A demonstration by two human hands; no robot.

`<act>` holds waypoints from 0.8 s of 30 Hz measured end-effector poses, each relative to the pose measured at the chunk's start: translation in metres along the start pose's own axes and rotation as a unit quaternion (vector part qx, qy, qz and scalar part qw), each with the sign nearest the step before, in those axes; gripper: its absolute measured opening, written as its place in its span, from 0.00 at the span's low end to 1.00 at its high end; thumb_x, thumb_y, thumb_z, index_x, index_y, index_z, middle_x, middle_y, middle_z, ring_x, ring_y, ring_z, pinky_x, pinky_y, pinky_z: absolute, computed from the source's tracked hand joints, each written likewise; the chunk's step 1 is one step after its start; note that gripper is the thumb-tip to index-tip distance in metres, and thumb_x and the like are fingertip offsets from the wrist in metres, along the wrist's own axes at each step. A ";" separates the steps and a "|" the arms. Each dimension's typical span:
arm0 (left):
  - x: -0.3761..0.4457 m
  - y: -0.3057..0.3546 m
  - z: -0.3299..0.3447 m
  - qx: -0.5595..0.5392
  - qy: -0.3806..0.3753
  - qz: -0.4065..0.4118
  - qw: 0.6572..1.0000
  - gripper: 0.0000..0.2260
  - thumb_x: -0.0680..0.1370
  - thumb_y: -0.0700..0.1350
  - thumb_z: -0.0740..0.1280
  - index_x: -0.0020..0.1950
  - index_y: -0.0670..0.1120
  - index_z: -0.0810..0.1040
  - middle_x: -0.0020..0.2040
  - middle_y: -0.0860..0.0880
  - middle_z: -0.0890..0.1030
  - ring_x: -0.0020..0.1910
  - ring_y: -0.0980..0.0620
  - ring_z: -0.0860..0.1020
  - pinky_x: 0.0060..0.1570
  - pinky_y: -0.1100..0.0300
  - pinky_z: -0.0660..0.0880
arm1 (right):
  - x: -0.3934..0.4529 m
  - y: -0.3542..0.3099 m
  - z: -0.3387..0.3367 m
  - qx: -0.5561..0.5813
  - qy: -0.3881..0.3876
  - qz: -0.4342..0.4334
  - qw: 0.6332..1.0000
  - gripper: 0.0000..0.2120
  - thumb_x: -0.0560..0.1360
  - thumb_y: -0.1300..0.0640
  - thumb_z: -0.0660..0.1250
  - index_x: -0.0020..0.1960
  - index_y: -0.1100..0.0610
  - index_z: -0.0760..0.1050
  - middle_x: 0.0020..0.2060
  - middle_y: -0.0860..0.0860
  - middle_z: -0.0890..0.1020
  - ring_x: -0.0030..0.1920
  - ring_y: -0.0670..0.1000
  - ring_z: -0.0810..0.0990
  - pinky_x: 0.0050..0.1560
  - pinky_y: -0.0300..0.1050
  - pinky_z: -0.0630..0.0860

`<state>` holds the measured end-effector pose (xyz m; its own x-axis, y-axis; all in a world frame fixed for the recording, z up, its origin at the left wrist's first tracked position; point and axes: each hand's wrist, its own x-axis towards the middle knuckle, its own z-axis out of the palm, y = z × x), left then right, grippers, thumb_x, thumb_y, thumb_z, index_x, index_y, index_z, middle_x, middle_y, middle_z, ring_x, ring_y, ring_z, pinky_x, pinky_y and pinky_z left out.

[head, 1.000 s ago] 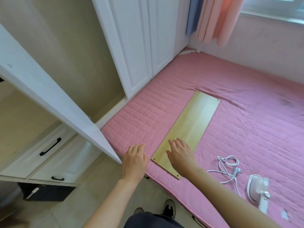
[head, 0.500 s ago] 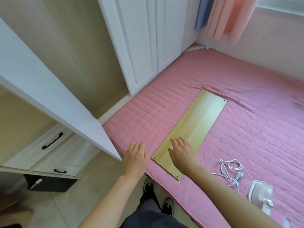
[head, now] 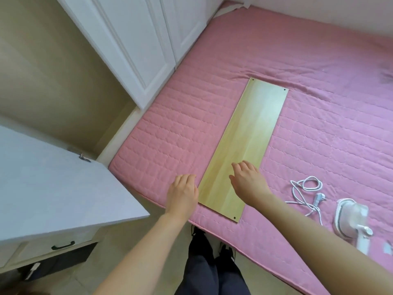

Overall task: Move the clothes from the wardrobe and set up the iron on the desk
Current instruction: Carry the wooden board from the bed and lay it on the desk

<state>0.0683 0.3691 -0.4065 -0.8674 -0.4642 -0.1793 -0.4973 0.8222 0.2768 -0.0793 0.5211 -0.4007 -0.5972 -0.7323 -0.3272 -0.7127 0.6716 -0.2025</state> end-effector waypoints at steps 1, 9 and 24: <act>0.010 -0.003 0.009 0.000 -0.013 0.004 1.000 0.13 0.79 0.42 0.60 0.63 0.43 0.74 0.57 0.49 0.78 0.56 0.50 0.73 0.53 0.57 0.72 | 0.008 0.005 0.008 0.001 -0.005 0.009 1.000 0.19 0.81 0.52 0.54 0.66 0.62 0.67 0.59 0.57 0.76 0.66 0.60 0.68 0.64 0.51 0.67; 0.098 -0.031 0.122 -0.032 -0.076 -0.013 0.996 0.14 0.79 0.42 0.58 0.64 0.45 0.73 0.60 0.49 0.77 0.59 0.49 0.72 0.55 0.55 0.71 | 0.074 0.047 0.105 0.045 -0.041 0.111 0.992 0.22 0.82 0.52 0.53 0.73 0.61 0.59 0.65 0.55 0.71 0.68 0.57 0.66 0.63 0.48 0.67; 0.217 -0.044 0.257 -0.133 -0.171 -0.127 0.968 0.20 0.77 0.42 0.60 0.70 0.43 0.66 0.67 0.44 0.71 0.66 0.43 0.69 0.63 0.50 0.67 | 0.148 0.136 0.229 0.231 -0.051 0.346 0.908 0.24 0.79 0.59 0.55 0.72 0.67 0.55 0.64 0.68 0.67 0.64 0.64 0.66 0.59 0.54 0.66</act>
<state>-0.0933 0.3167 -0.7000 -0.6817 -0.4670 -0.5632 -0.7207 0.5612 0.4070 -0.1804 0.5295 -0.6881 -0.7894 -0.1177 -0.6025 0.0651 0.9599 -0.2727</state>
